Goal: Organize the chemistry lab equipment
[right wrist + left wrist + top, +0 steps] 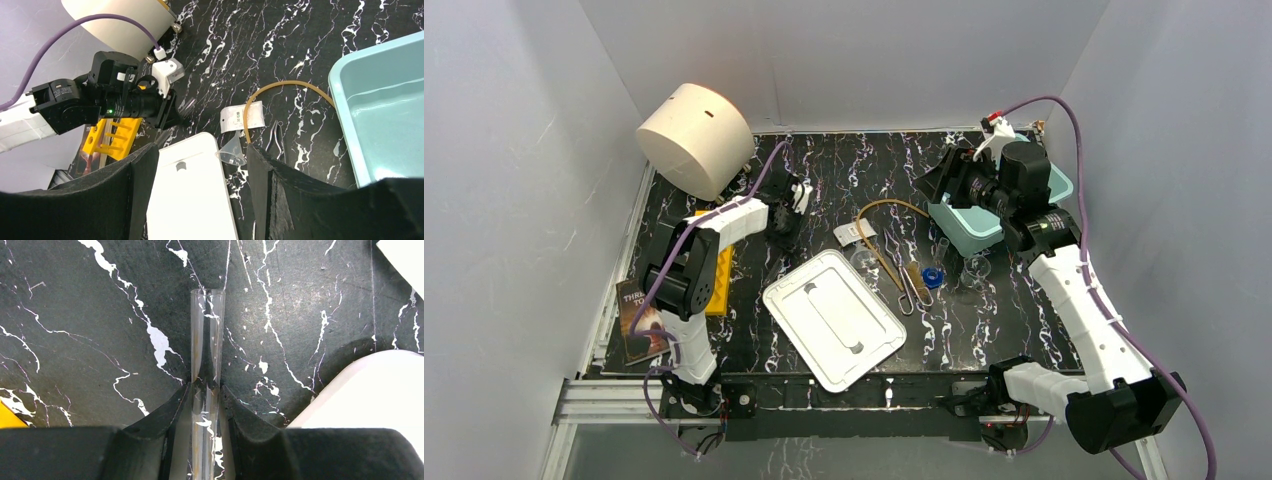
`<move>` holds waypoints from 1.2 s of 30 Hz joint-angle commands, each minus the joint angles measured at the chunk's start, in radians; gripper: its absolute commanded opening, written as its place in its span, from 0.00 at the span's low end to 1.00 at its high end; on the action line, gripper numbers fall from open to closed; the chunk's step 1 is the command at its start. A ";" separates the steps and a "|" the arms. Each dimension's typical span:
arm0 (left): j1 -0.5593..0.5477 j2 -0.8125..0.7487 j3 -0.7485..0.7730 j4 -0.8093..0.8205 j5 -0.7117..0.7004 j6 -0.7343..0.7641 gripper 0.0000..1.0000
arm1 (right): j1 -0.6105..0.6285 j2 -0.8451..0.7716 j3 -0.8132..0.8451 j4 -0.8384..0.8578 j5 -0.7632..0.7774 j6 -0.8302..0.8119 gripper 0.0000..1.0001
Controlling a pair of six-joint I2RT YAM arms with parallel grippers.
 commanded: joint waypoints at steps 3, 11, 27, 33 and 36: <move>-0.006 -0.013 0.040 -0.017 0.001 0.033 0.19 | 0.004 -0.037 -0.009 0.053 -0.005 0.026 0.73; -0.004 -0.066 0.107 -0.076 0.043 0.065 0.15 | 0.003 -0.017 0.011 0.054 -0.041 0.040 0.73; -0.006 -0.273 0.088 -0.010 0.315 -0.292 0.16 | 0.053 0.023 -0.046 0.128 -0.090 0.100 0.74; -0.006 -0.349 -0.022 0.156 0.402 -0.525 0.16 | 0.180 0.131 -0.018 0.099 -0.052 0.090 0.74; -0.006 -0.377 -0.049 0.191 0.390 -0.615 0.16 | 0.269 0.188 -0.001 0.102 -0.002 0.093 0.75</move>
